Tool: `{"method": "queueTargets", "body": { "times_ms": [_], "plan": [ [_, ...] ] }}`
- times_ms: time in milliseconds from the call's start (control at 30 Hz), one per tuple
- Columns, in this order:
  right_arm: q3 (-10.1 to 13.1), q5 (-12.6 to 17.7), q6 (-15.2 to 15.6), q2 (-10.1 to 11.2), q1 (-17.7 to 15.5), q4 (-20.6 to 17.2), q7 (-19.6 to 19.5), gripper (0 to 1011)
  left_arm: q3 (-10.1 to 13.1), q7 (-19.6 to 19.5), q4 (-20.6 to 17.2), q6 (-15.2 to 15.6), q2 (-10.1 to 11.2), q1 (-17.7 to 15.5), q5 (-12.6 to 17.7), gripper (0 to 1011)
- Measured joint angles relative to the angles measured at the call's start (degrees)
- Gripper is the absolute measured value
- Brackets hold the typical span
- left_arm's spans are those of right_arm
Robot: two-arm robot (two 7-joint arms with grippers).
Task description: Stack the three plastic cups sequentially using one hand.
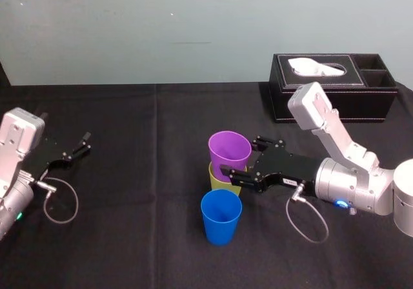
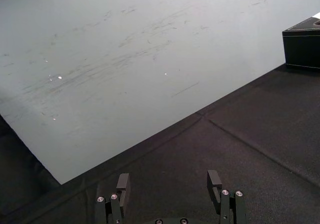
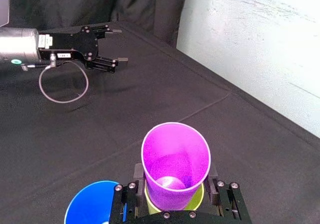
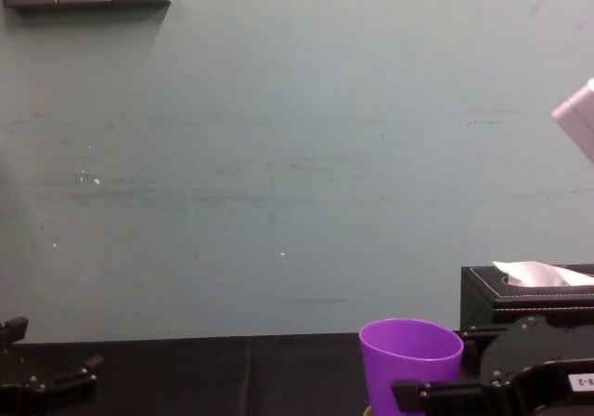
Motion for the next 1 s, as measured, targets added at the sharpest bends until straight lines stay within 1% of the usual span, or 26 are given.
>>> {"method": "queueTargets", "body": {
  "times_ms": [533,633,733,800,867,967,1000],
  "plan": [
    [-0.06,-0.17,0.03,-0.01,-0.03,0.06,0.03,718,0.0,0.0,0.0,0.0,0.0,0.0,0.0,1010],
    [-0.05,-0.14,0.04,0.0,-0.03,0.05,0.03,760,0.0,0.0,0.0,0.0,0.0,0.0,0.0,1010],
    [-0.03,-0.12,0.04,0.02,-0.03,0.04,0.02,863,0.0,0.0,0.0,0.0,0.0,0.0,0.0,1010],
    [-0.02,-0.12,0.04,0.03,-0.03,0.03,0.02,898,0.0,0.0,0.0,0.0,0.0,0.0,0.0,1010],
    [-0.02,-0.11,0.04,0.03,-0.03,0.03,0.02,958,0.0,0.0,0.0,0.0,0.0,0.0,0.0,1010],
    [-0.02,-0.1,0.04,0.03,-0.03,0.02,0.02,1004,0.0,0.0,0.0,0.0,0.0,0.0,0.0,1010],
    [-0.02,-0.09,0.04,0.03,-0.03,0.01,0.02,1004,0.0,0.0,0.0,0.0,0.0,0.0,0.0,1010]
  ]
}}
